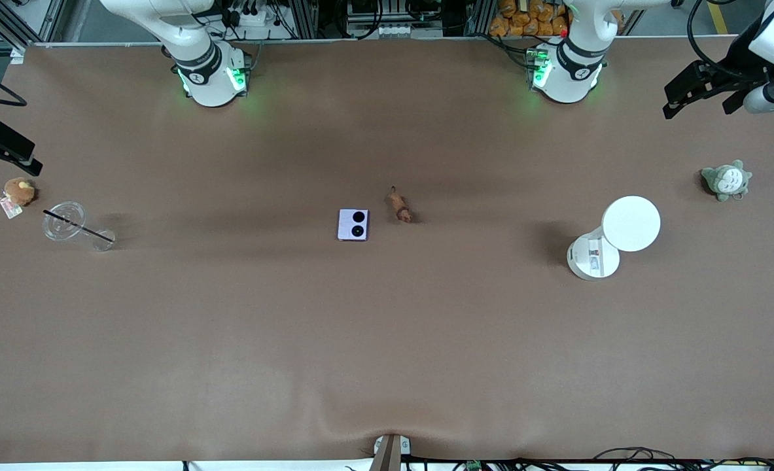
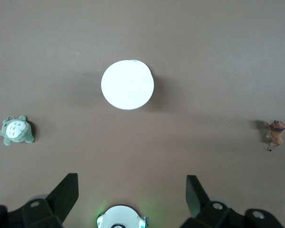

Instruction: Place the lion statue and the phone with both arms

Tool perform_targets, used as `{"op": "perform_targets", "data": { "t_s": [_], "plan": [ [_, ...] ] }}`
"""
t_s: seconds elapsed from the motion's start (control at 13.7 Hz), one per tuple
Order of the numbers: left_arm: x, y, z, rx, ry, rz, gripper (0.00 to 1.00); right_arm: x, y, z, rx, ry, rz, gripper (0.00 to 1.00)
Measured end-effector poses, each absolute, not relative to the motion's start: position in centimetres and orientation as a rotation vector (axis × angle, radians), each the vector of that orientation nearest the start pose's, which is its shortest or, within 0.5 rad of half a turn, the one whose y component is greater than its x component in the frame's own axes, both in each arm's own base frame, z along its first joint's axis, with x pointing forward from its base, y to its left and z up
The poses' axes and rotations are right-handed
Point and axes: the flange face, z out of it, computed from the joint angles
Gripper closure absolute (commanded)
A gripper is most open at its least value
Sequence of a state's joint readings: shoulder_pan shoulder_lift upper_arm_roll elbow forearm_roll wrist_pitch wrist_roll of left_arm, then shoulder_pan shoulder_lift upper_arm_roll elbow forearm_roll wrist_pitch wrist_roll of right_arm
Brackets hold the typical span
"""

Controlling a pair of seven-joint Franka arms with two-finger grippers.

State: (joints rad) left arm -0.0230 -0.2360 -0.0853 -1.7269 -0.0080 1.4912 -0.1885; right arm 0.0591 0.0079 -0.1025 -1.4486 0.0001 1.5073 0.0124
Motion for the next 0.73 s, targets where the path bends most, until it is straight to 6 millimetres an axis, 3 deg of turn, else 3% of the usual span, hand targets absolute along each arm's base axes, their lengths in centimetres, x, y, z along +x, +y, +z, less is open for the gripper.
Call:
{"op": "perform_targets", "data": {
  "t_s": [0.73],
  "plan": [
    [46.9, -5.8, 66.4, -3.127, -0.126, 0.002, 0.0, 54.9, -4.7, 67.0, -3.141, 0.086, -0.068, 0.0]
  ]
}}
